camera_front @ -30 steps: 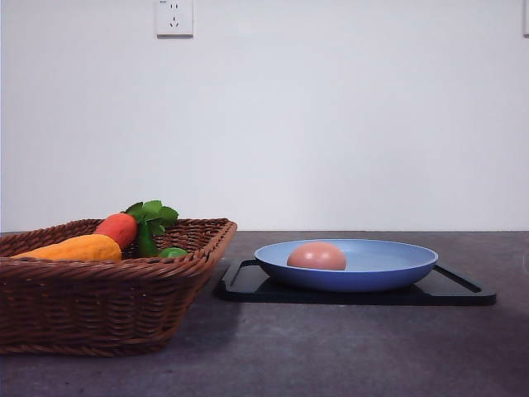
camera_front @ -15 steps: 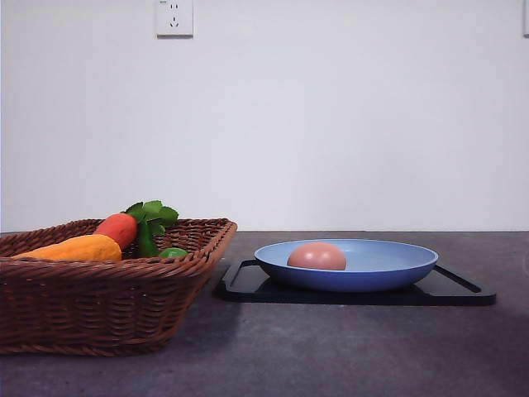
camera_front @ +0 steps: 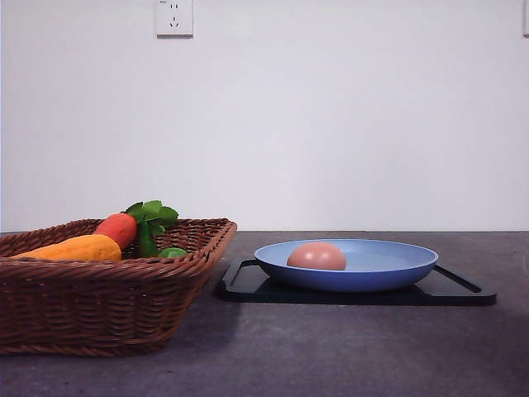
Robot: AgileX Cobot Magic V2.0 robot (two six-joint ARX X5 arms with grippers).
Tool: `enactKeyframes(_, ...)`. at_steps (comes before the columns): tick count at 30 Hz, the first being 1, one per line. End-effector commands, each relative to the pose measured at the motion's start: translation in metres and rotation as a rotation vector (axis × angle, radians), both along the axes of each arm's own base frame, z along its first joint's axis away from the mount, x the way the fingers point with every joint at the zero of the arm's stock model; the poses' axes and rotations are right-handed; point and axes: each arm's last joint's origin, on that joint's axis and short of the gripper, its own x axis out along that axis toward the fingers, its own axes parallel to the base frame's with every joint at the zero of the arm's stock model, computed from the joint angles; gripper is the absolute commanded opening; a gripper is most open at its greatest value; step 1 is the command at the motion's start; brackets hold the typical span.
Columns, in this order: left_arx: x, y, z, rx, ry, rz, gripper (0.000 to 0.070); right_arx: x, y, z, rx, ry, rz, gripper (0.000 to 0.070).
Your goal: Transfer egg from basket to plate and serve
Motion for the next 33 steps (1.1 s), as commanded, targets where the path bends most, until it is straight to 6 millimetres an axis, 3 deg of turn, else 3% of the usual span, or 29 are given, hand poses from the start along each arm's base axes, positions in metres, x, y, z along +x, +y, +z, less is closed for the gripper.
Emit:
enactKeyframes(1,0.0014,0.0003,-0.0083,-0.006,0.015,0.004,0.0000,0.0002,-0.0002,-0.0013,0.014,0.003,-0.005,0.0000)
enactKeyframes(33,0.0014,0.0003,-0.0083,-0.006,0.015,0.004,0.0000,0.0002,-0.0002,-0.0013,0.014,0.003,-0.005,0.0000)
